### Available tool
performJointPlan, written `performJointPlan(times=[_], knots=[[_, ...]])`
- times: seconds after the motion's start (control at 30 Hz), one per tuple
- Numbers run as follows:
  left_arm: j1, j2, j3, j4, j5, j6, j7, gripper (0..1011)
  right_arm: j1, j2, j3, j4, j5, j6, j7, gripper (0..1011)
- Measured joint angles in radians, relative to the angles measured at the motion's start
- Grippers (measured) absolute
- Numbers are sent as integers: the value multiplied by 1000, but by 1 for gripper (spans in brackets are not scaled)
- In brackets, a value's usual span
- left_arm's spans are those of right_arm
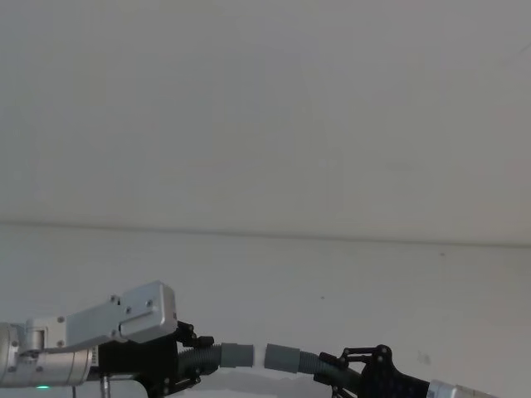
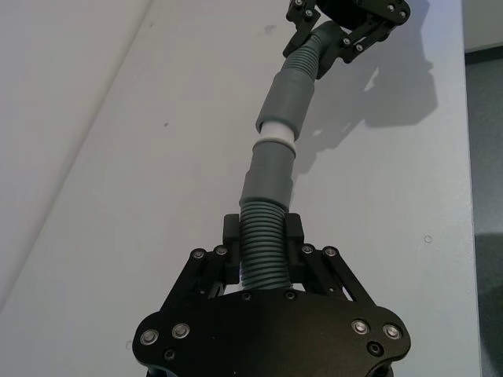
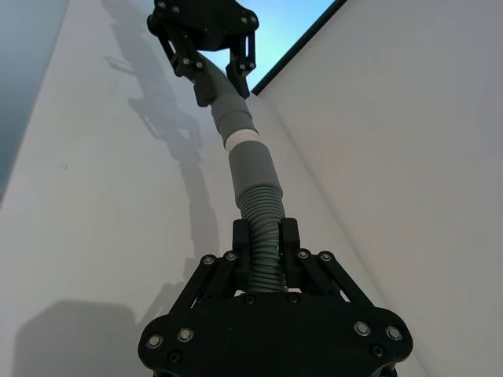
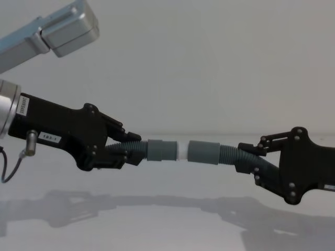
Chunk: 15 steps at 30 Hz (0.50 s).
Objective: Use both hands to pick up one end of the pipe from the table, align the ends, and insert them.
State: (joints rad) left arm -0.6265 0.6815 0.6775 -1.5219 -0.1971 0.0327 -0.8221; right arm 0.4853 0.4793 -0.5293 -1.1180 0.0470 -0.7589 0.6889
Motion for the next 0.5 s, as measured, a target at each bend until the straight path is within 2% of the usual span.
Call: performJointPlan(times=[0.5], knots=[[-18,-12,18,25,-1,-7,-18,292,9,1,-6,8,16,-27,21,213]])
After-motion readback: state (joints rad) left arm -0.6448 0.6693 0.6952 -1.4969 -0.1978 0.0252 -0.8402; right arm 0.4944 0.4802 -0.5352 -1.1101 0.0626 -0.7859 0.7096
